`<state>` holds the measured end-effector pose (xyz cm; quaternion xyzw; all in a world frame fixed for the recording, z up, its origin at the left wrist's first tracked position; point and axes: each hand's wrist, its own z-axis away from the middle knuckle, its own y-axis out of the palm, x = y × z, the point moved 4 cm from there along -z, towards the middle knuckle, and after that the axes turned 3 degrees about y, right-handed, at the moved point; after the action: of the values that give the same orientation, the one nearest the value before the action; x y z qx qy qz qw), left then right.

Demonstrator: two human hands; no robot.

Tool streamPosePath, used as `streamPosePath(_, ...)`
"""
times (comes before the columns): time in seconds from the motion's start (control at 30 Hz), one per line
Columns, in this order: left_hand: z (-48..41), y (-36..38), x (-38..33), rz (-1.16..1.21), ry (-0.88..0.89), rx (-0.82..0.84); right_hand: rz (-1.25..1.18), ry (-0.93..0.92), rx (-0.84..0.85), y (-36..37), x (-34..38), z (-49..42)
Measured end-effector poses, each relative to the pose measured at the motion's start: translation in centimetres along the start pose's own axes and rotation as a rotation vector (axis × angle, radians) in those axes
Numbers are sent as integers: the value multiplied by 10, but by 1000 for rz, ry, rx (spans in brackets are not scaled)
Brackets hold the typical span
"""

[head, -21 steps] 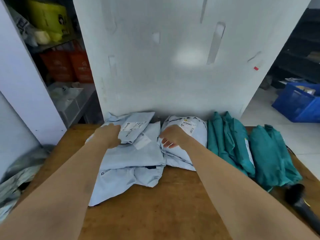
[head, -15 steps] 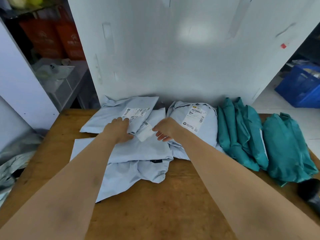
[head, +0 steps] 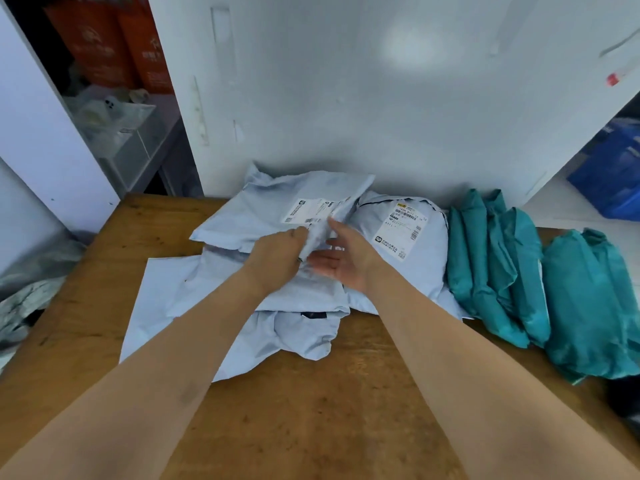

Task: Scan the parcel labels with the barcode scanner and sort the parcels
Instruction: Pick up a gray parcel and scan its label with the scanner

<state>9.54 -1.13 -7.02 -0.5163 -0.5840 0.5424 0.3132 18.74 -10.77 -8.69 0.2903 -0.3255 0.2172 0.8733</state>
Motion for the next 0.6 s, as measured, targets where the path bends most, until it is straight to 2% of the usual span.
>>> streamPosePath(0.13,32,-23,-50,17,332,-53,-324,-78,10,-30,12,38)
streamPosePath(0.23,56,-32,-75,-148,439,-67,-444,-154,-48,-70,11,74)
streamPosePath(0.33,87,-28,-100,-277,513,-100,-426,-198,-168,-114,-3,107)
streamPosePath(0.5,144,11,-139,-307,506,-90,-432,-139,-199,-163,-54,159)
streamPosePath(0.57,166,31,-144,-329,353,-66,-458,-109,-206,-182,-81,176)
streamPosePath(0.6,176,38,-147,-308,211,-37,-467,-87,-215,-192,-96,182)
